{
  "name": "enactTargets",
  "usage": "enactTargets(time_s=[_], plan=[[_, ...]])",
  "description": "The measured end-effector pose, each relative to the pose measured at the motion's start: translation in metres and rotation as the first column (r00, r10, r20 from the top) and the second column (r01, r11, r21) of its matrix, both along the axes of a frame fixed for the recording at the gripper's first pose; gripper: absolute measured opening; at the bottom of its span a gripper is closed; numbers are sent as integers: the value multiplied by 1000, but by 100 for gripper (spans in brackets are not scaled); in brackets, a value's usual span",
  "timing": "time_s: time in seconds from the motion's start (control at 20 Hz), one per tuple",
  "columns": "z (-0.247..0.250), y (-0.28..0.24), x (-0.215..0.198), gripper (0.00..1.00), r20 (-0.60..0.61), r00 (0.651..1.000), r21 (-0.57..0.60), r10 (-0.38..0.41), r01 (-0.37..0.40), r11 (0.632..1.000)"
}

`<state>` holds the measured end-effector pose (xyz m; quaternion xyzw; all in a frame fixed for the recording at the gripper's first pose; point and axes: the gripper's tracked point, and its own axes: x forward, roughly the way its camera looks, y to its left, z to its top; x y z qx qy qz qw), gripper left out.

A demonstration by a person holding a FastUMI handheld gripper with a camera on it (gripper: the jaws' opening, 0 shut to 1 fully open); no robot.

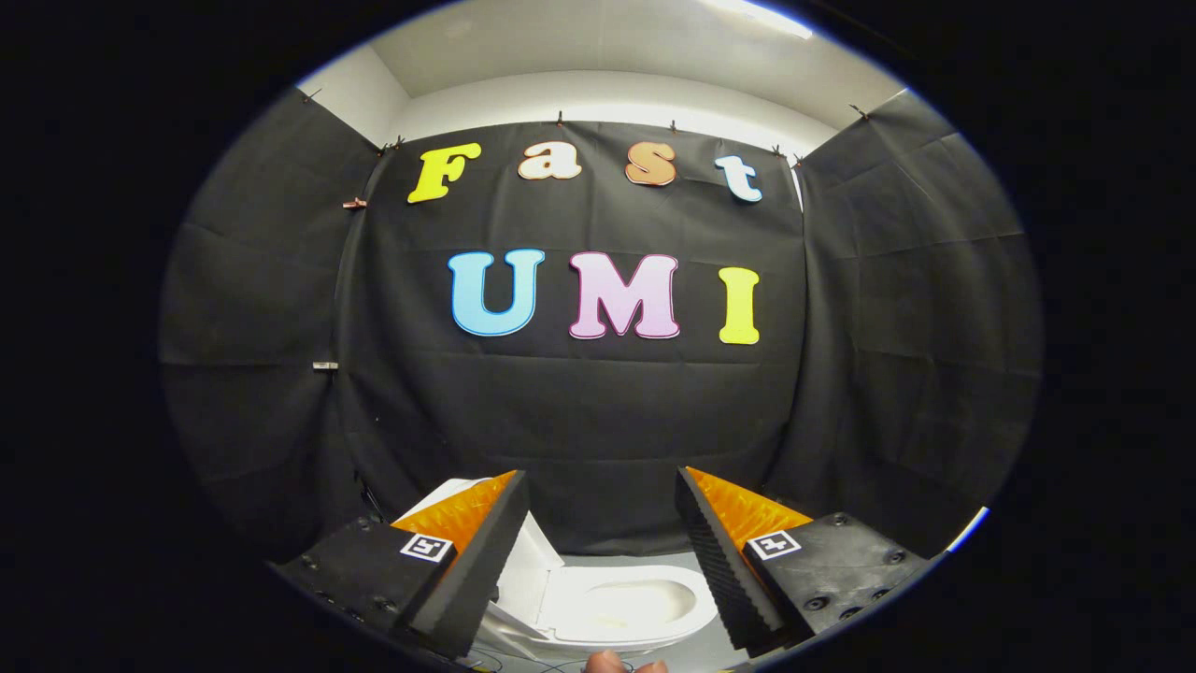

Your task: Open the toilet lid.

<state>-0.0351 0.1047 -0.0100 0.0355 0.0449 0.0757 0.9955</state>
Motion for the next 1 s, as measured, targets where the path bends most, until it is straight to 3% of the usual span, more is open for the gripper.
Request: enactTargets(time_s=[1.0], plan=[[5,0,-2,99,16,1000,-10,-4,4,1000]])
